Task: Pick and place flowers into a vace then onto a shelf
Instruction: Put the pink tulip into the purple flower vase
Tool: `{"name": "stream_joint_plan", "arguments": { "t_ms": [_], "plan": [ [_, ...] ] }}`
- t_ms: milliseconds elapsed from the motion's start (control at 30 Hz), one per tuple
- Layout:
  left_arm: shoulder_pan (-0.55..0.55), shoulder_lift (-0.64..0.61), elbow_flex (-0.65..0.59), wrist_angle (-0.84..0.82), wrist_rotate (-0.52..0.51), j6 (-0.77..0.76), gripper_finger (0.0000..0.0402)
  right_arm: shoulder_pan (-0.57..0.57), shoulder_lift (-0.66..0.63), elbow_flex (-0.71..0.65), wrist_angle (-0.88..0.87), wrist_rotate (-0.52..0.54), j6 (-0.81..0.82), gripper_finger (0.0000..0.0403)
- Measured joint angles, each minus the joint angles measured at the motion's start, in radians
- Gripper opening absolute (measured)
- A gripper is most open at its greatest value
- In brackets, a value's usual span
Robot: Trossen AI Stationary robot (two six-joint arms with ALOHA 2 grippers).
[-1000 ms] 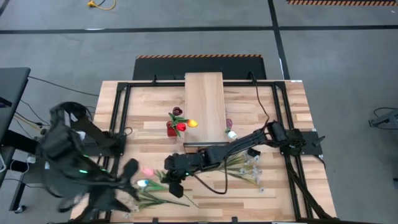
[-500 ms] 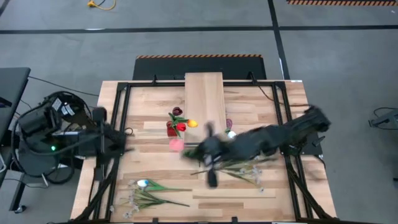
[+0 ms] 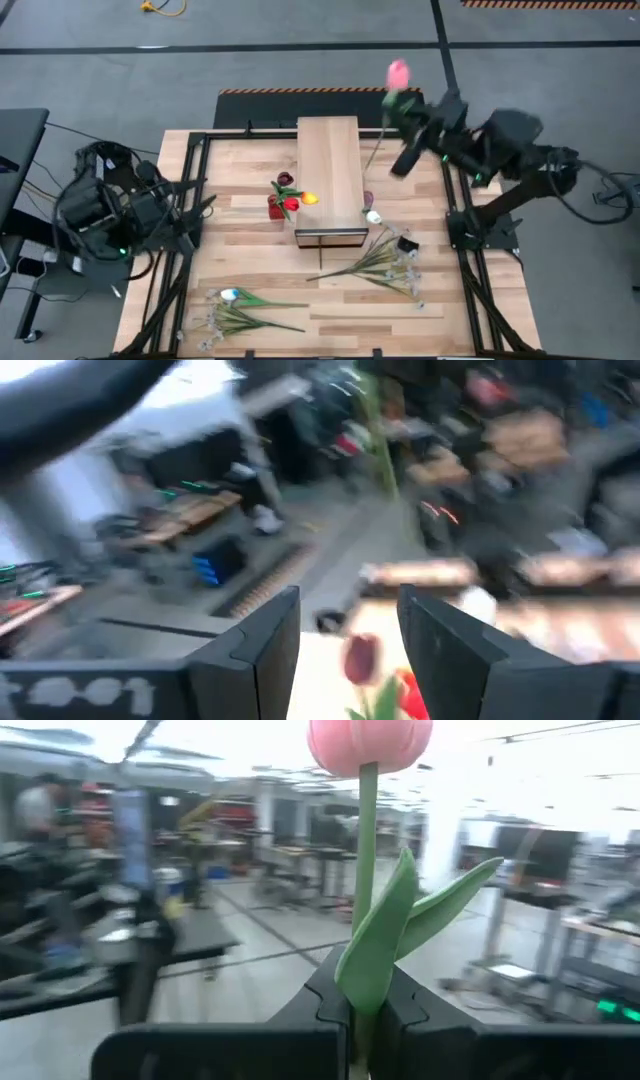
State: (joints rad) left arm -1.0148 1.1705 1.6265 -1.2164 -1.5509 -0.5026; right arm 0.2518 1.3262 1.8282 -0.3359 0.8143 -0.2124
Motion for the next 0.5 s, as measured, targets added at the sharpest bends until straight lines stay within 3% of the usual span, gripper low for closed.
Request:
{"name": "stream_joint_plan", "arguments": {
  "t_ms": [133, 233, 333, 500],
  "plan": [
    [0.004, -0.085, -0.132, -0.048, -0.019, -0.193, 0.0159, -0.163, -0.112, -0.132, 0.0, -0.053, 0.059, 0.0],
    [0.018, -0.135, -0.219, -0.048, -0.024, -0.297, 0.0159, -0.3, -0.2, -0.291, 0.047, -0.196, 0.129, 0.0],
    [0.03, -0.163, -0.268, -0.049, -0.018, -0.322, 0.0159, -0.408, -0.284, -0.488, 0.177, -0.322, 0.144, 0.0],
    [0.03, -0.177, -0.301, -0.048, -0.023, -0.329, 0.0159, -0.534, -0.383, -0.783, 0.367, -0.41, 0.182, 0.0]
  ]
}}
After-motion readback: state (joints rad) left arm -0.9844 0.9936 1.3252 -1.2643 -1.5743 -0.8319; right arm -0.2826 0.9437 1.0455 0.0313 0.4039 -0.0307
